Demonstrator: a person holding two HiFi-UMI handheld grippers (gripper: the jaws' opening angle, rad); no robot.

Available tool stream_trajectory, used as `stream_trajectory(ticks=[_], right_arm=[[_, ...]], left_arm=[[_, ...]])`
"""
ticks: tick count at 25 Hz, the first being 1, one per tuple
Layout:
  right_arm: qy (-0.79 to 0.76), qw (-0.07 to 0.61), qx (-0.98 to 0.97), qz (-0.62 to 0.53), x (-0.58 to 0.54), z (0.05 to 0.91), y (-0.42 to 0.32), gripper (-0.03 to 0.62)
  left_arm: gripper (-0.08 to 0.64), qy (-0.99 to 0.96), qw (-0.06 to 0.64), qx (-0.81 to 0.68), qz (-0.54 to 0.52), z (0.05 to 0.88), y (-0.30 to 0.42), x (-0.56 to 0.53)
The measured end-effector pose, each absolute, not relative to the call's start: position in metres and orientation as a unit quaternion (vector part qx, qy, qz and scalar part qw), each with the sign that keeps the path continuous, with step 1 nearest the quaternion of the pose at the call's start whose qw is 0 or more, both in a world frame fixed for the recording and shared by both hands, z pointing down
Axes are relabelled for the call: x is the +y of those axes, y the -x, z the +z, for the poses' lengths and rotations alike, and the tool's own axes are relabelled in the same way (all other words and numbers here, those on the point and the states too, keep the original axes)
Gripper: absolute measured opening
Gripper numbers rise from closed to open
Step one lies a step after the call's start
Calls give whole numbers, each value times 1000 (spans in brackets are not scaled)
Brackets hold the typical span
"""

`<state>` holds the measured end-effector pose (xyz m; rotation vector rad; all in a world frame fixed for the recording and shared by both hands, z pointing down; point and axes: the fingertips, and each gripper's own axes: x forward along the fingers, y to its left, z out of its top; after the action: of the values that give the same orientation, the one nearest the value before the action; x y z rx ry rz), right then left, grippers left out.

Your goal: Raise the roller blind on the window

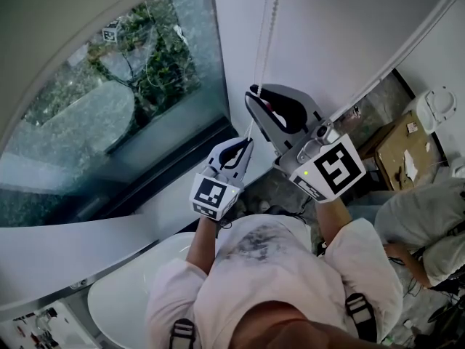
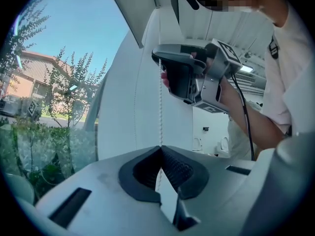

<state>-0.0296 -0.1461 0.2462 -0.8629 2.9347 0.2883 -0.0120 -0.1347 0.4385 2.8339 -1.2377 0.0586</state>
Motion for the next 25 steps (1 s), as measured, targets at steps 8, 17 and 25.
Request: stream_trajectory(ticks=[8, 17, 25], right_arm=[[288, 34, 955, 57, -150, 249, 29, 71], [292, 10, 955, 51, -147, 288, 26, 71], [293, -9, 956, 34, -145, 341, 28, 71]], left_arm=[[5, -919, 29, -394, 16, 440, 12, -134], [5, -916, 56, -396, 37, 481, 9, -131], [5, -915, 81, -391, 50, 532, 9, -128]])
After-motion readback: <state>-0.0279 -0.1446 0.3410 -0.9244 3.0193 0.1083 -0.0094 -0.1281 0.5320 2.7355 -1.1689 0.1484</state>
